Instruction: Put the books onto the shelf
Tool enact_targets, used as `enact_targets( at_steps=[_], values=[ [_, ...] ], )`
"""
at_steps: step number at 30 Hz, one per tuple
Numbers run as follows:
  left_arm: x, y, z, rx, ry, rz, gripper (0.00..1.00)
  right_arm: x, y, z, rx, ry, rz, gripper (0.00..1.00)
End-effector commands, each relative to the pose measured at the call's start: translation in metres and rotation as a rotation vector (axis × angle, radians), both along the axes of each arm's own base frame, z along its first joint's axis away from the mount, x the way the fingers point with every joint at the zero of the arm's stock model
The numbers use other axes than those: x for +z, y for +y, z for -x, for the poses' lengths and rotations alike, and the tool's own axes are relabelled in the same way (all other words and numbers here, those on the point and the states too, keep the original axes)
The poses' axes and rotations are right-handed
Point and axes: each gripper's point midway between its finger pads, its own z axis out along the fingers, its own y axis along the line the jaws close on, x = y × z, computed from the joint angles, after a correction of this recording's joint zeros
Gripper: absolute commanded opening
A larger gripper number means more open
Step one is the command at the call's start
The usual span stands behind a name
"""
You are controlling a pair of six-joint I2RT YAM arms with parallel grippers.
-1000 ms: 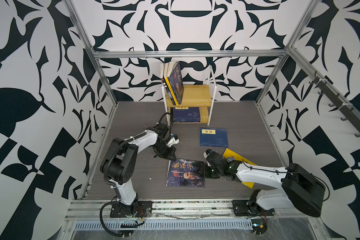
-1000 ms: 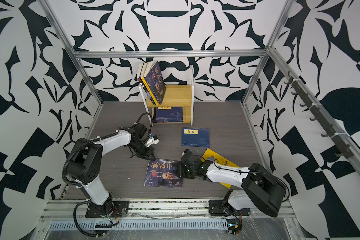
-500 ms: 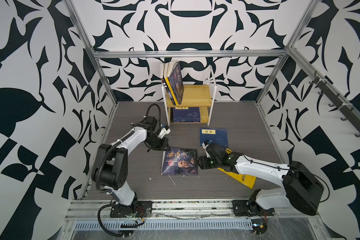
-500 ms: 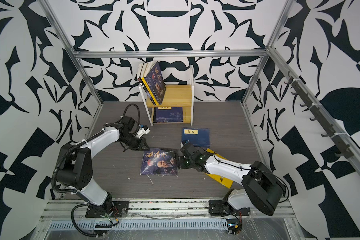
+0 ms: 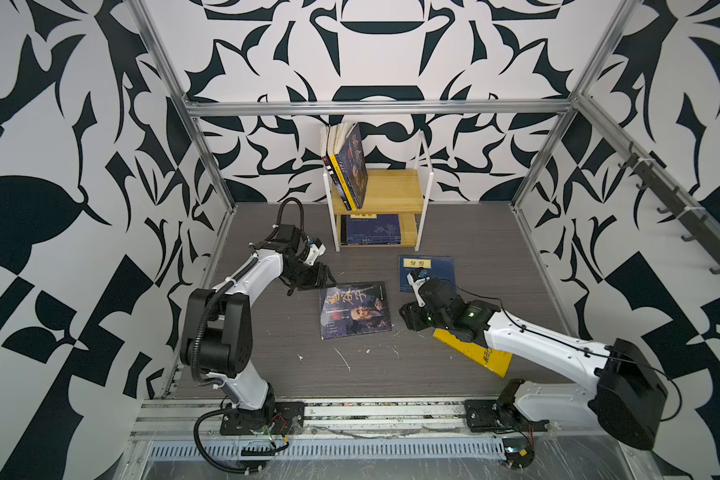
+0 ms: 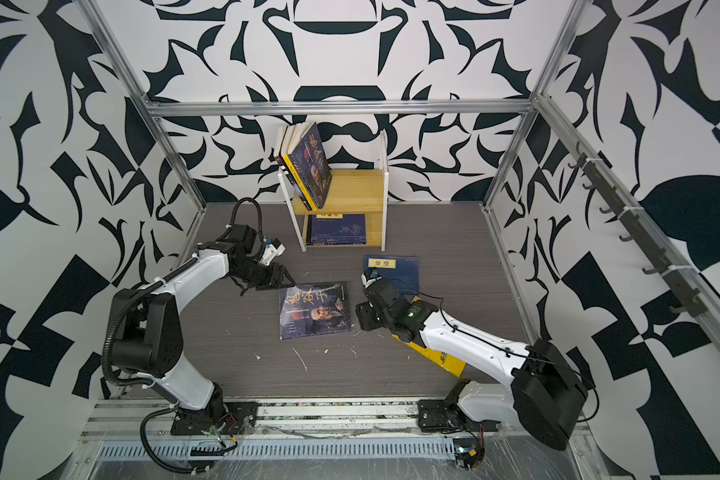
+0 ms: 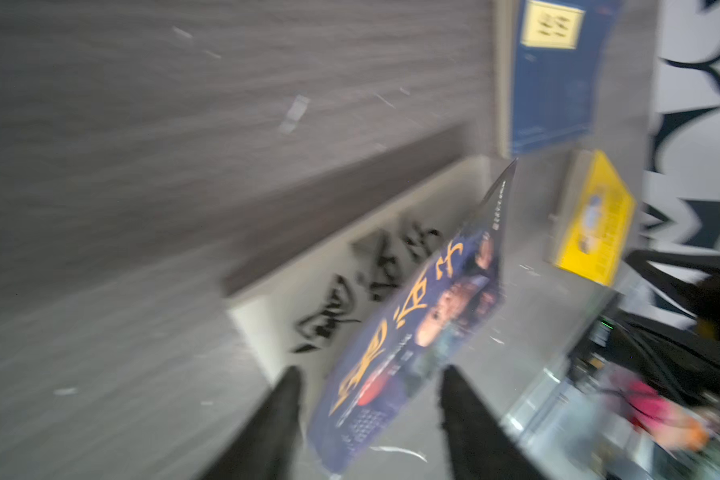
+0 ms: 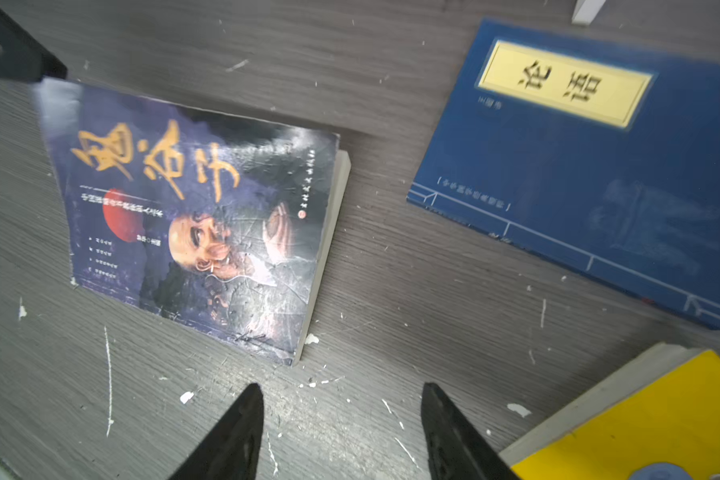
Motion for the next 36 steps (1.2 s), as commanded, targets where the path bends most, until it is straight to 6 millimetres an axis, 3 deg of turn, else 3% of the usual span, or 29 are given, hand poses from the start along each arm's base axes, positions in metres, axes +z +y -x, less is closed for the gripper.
enact_targets(
  at_steps=[1, 2, 4, 10, 21, 26, 33, 36],
  values=[
    [-0.008, 0.035, -0.006, 0.107, -0.036, -0.118, 0.83, -0.005, 0.02, 0.002, -0.003, 0.015, -0.064, 0.63],
    [-0.007, 0.035, -0.003, 0.144, -0.017, -0.077, 0.84, -0.01, 0.023, 0.002, -0.006, 0.022, -0.067, 0.63],
    [-0.007, 0.03, 0.006, 0.195, 0.019, 0.015, 0.99, -0.021, 0.025, 0.003, -0.017, 0.052, -0.063, 0.63],
    [-0.02, 0.023, 0.028, 0.24, 0.049, 0.116, 0.99, -0.041, 0.034, 0.003, -0.019, 0.136, -0.028, 0.63],
    [-0.047, 0.004, 0.023, 0.322, 0.221, 0.253, 0.99, -0.054, 0.06, -0.002, 0.033, 0.171, -0.07, 0.62],
    [-0.051, -0.006, 0.021, 0.294, 0.251, 0.246, 0.86, -0.061, 0.072, 0.0, 0.05, 0.187, -0.09, 0.6],
    [-0.033, -0.014, 0.023, 0.26, 0.242, 0.27, 0.6, -0.064, 0.084, -0.003, 0.076, 0.202, -0.09, 0.6],
    [-0.023, -0.017, 0.025, 0.247, 0.227, 0.281, 0.45, -0.061, 0.091, -0.006, 0.088, 0.203, -0.097, 0.6]
  ],
)
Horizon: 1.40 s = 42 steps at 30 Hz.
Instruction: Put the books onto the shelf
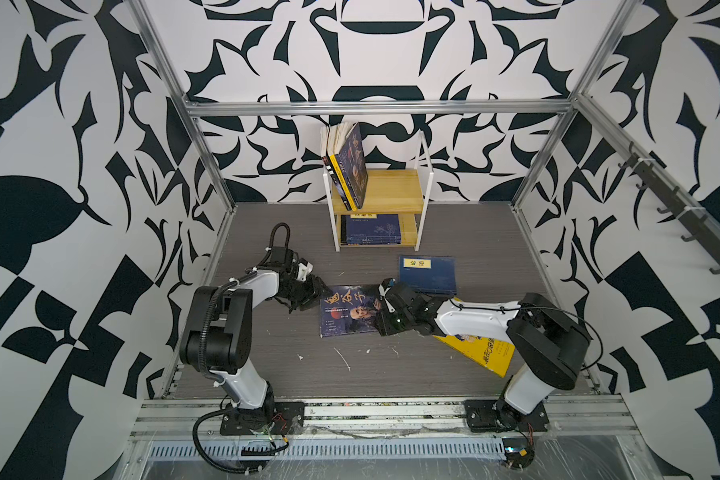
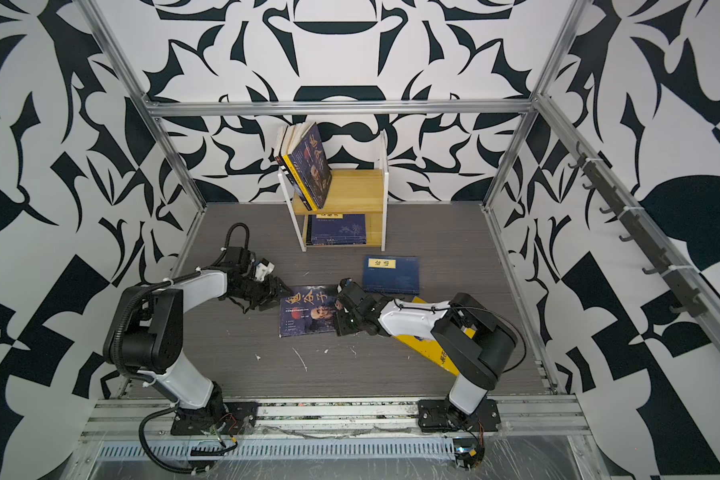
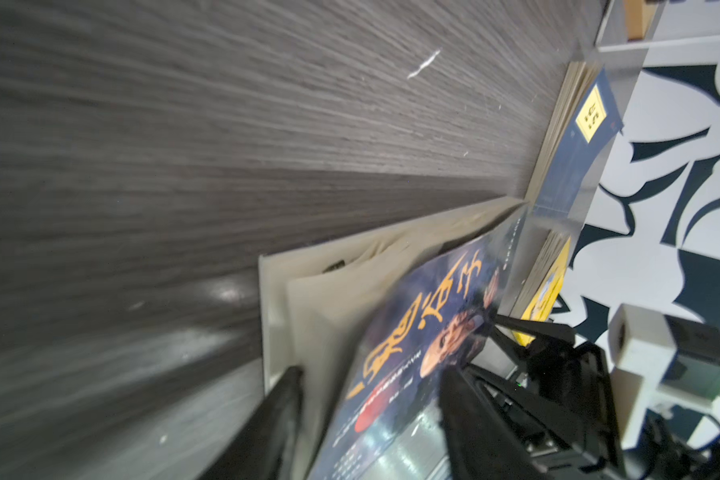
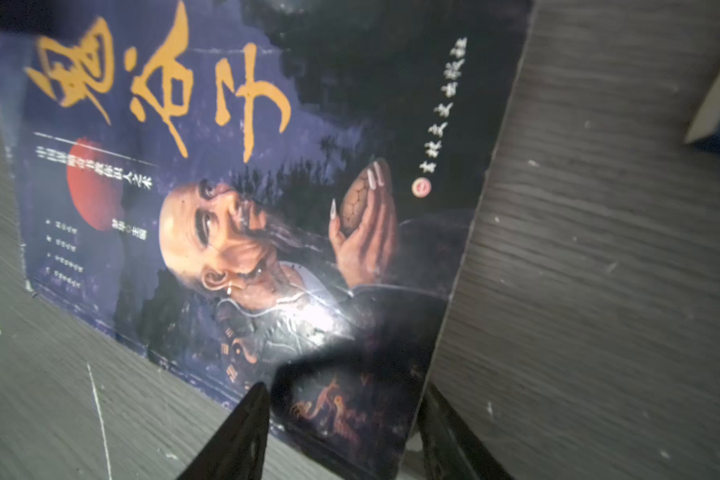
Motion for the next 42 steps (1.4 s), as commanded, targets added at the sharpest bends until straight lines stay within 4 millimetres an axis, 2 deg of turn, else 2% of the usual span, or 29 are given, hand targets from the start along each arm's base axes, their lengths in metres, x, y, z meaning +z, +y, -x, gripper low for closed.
enact_targets(
  at_steps=[1, 6, 10, 16, 22, 28, 31, 35, 38, 42],
  values=[
    [0.025, -0.01, 0.003, -0.031, -0.024, 0.049, 0.39, 0.014, 0.022, -0.006, 0.031, -0.006, -0.059, 0.6],
    [0.03, -0.012, 0.003, -0.036, -0.027, 0.06, 0.24, 0.014, 0.025, -0.008, 0.036, -0.005, -0.054, 0.6],
    [0.034, -0.011, 0.001, -0.039, -0.033, 0.051, 0.01, 0.017, 0.024, -0.008, 0.038, -0.007, -0.048, 0.6],
    [0.048, -0.015, -0.001, -0.04, -0.034, 0.08, 0.0, 0.036, 0.004, -0.004, 0.05, -0.073, -0.003, 0.63],
    [0.062, -0.019, -0.002, -0.045, -0.035, 0.114, 0.0, 0.066, -0.025, -0.002, 0.072, -0.263, 0.056, 0.66],
    [0.063, -0.019, -0.001, -0.043, -0.024, 0.123, 0.0, 0.087, -0.026, -0.001, 0.161, -0.492, 0.165, 0.66],
    [0.067, -0.02, -0.002, -0.045, -0.027, 0.13, 0.0, 0.096, -0.012, 0.0, 0.225, -0.614, 0.206, 0.66],
    [0.072, -0.022, -0.001, -0.052, -0.03, 0.149, 0.0, 0.1, 0.026, 0.009, 0.374, -0.782, 0.203, 0.67],
    [0.074, -0.022, -0.001, -0.055, -0.033, 0.153, 0.0, 0.1, 0.049, 0.009, 0.407, -0.866, 0.206, 0.7],
    [0.075, -0.023, 0.0, -0.055, -0.039, 0.158, 0.0, 0.092, 0.061, 0.001, 0.425, -0.916, 0.257, 0.72]
  ],
)
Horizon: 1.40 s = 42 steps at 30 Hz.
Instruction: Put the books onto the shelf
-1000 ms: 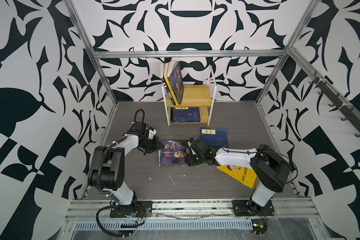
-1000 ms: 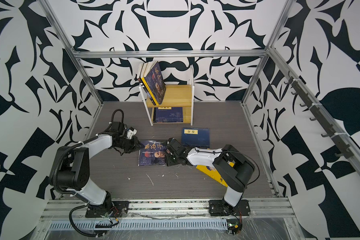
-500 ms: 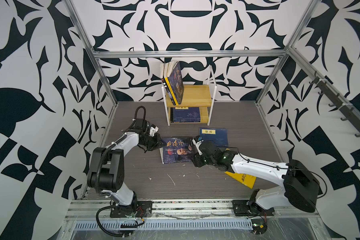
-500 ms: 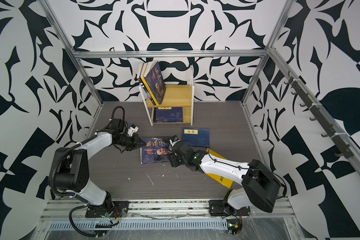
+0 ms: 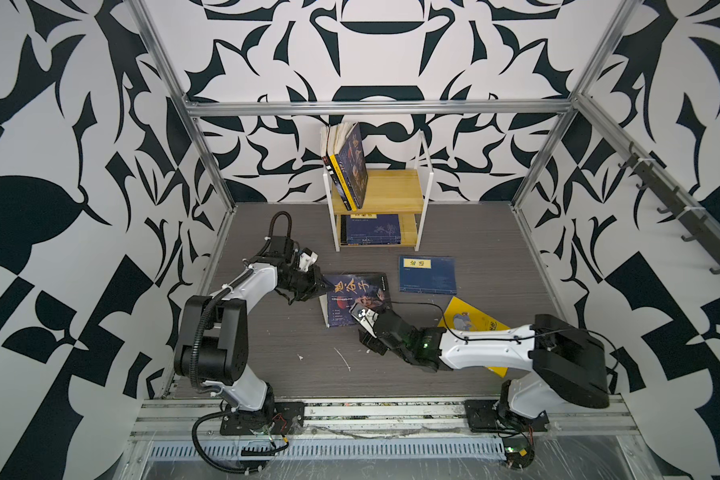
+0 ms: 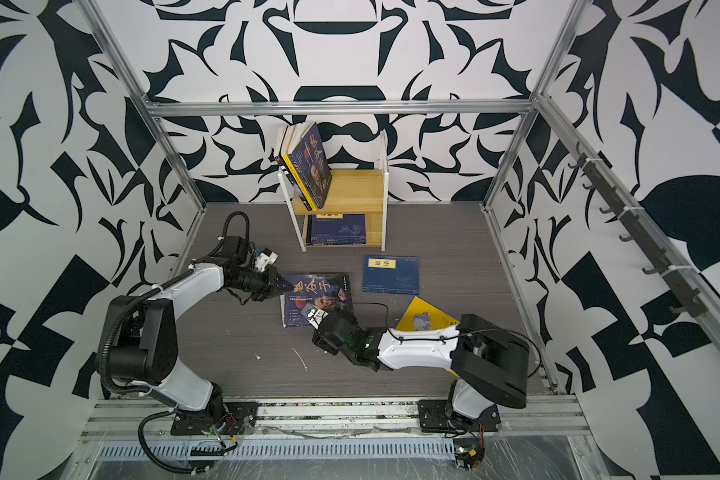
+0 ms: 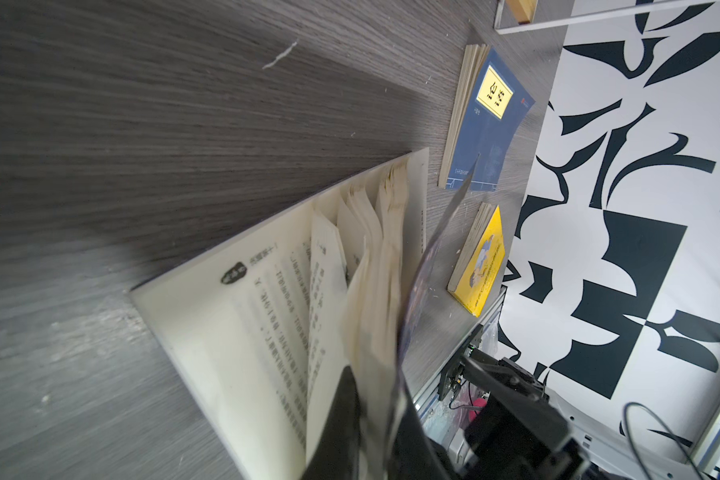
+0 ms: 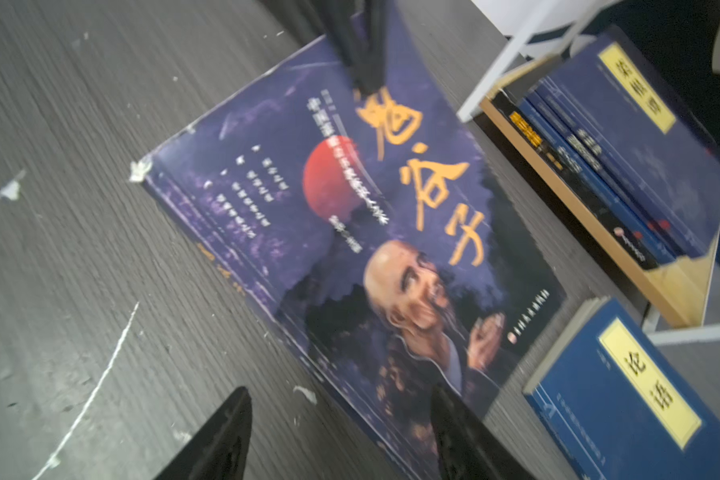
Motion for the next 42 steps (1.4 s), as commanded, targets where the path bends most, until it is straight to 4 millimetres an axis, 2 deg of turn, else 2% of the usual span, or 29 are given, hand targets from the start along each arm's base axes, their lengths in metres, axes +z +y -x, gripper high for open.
enact_targets(
  at_steps=[1, 7, 11, 14, 16, 17, 20, 21, 23, 26, 27, 31, 35, 36, 42],
  values=[
    [0.023, -0.006, 0.001, -0.011, -0.019, 0.052, 0.0, 0.031, 0.018, -0.022, -0.008, -0.163, -0.039, 0.73],
    [0.022, -0.006, 0.0, -0.008, -0.012, 0.057, 0.0, 0.009, 0.037, -0.026, 0.065, -0.196, 0.042, 0.76],
    [0.021, -0.007, 0.0, -0.007, -0.005, 0.063, 0.0, 0.004, 0.047, -0.032, 0.072, -0.218, 0.054, 0.76],
    [0.022, -0.007, 0.0, -0.008, -0.007, 0.065, 0.0, 0.001, 0.051, -0.035, 0.071, -0.235, 0.067, 0.72],
    [0.023, -0.007, 0.001, -0.007, -0.009, 0.065, 0.0, -0.001, 0.052, -0.037, 0.067, -0.241, 0.076, 0.63],
    [0.022, -0.006, 0.001, -0.005, -0.009, 0.064, 0.0, -0.003, 0.051, -0.038, 0.065, -0.245, 0.082, 0.55],
    [0.022, -0.002, 0.001, 0.011, -0.017, 0.053, 0.0, -0.003, 0.049, -0.038, 0.067, -0.254, 0.09, 0.24],
    [0.023, 0.0, 0.0, 0.02, -0.021, 0.048, 0.06, -0.004, 0.047, -0.037, 0.067, -0.254, 0.095, 0.14],
    [0.028, 0.006, -0.003, 0.038, -0.04, 0.044, 0.28, -0.003, 0.044, -0.037, 0.065, -0.256, 0.097, 0.01],
    [0.037, 0.018, -0.01, 0.066, -0.099, 0.054, 0.62, 0.0, 0.042, -0.036, 0.067, -0.259, 0.098, 0.0],
    [0.04, 0.024, -0.014, 0.074, -0.122, 0.064, 0.67, 0.001, 0.041, -0.037, 0.066, -0.259, 0.098, 0.0],
    [0.053, 0.068, -0.033, 0.195, -0.195, 0.048, 0.8, 0.014, 0.038, -0.04, 0.063, -0.254, 0.074, 0.0],
    [0.057, 0.106, -0.043, 0.29, -0.246, 0.011, 0.84, 0.03, 0.033, -0.044, 0.067, -0.236, 0.044, 0.0],
    [0.058, 0.111, -0.043, 0.298, -0.254, -0.001, 0.89, 0.036, 0.032, -0.045, 0.068, -0.226, 0.031, 0.0],
    [0.051, 0.133, -0.038, 0.327, -0.293, -0.08, 0.95, 0.083, 0.023, -0.051, 0.061, -0.202, -0.09, 0.0]
  ],
)
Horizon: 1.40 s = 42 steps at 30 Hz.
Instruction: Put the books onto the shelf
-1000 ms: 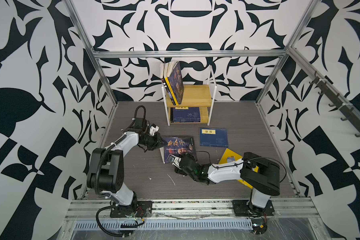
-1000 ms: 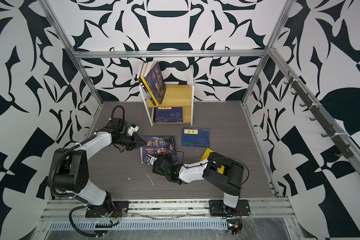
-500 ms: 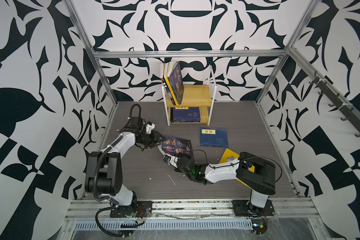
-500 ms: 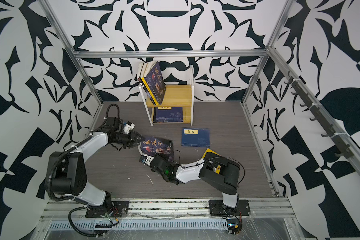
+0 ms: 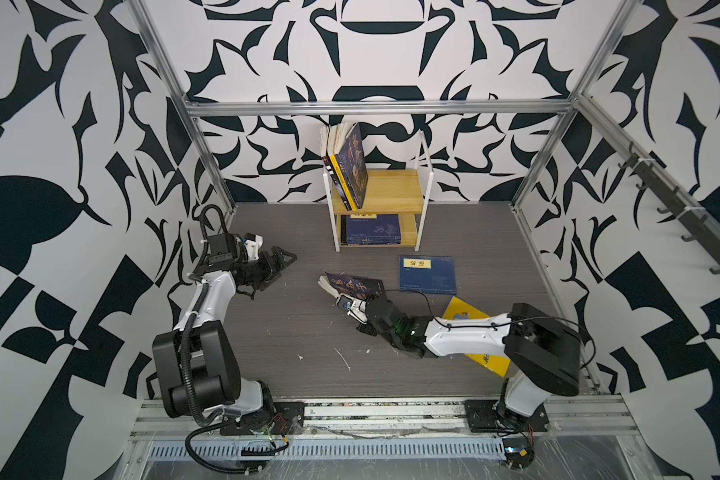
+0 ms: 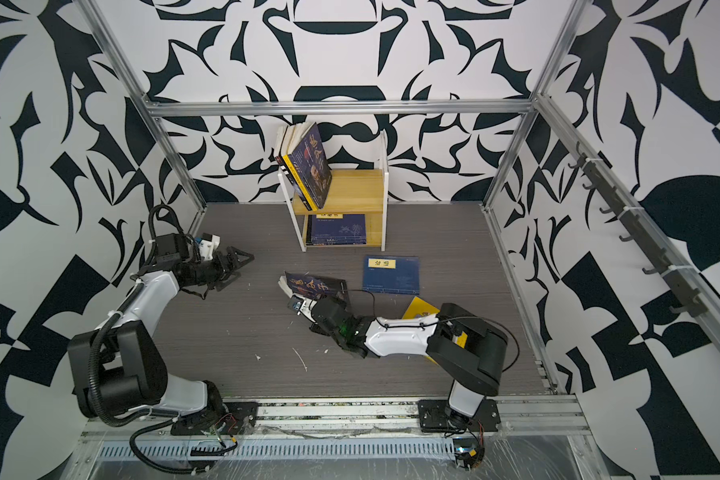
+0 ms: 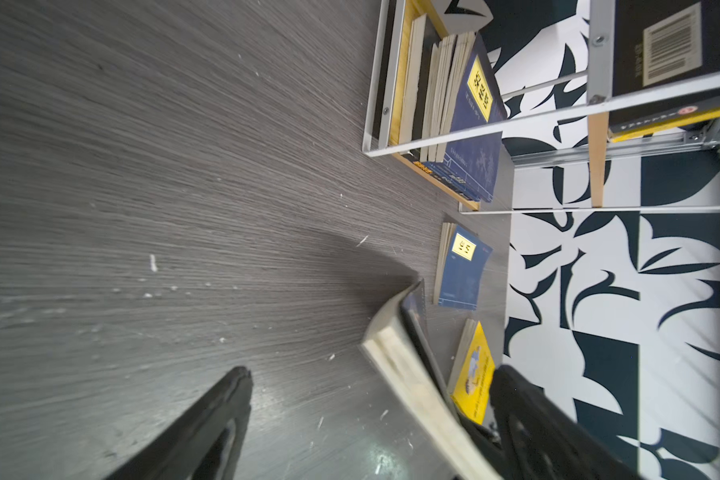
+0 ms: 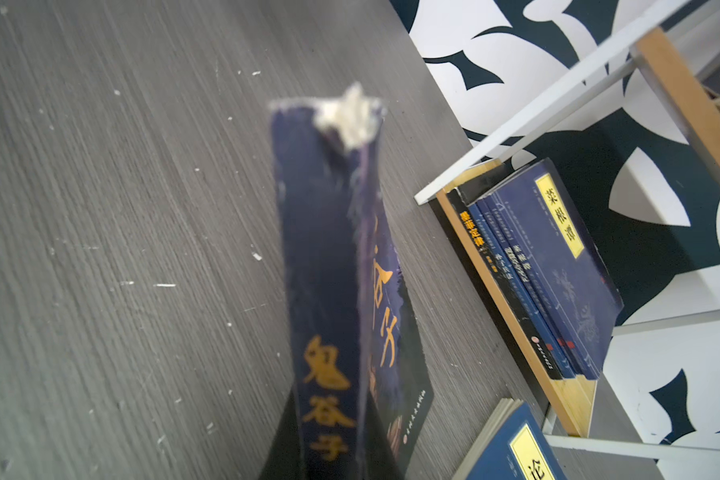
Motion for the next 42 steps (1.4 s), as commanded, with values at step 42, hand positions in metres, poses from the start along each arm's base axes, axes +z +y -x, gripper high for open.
enact_targets(
  at_steps=[42],
  values=[
    [0.012, 0.071, 0.015, -0.027, -0.144, -0.541, 1.0, 0.362, -0.121, -0.173, -0.605, -0.346, -1.085, 0.0]
  ],
)
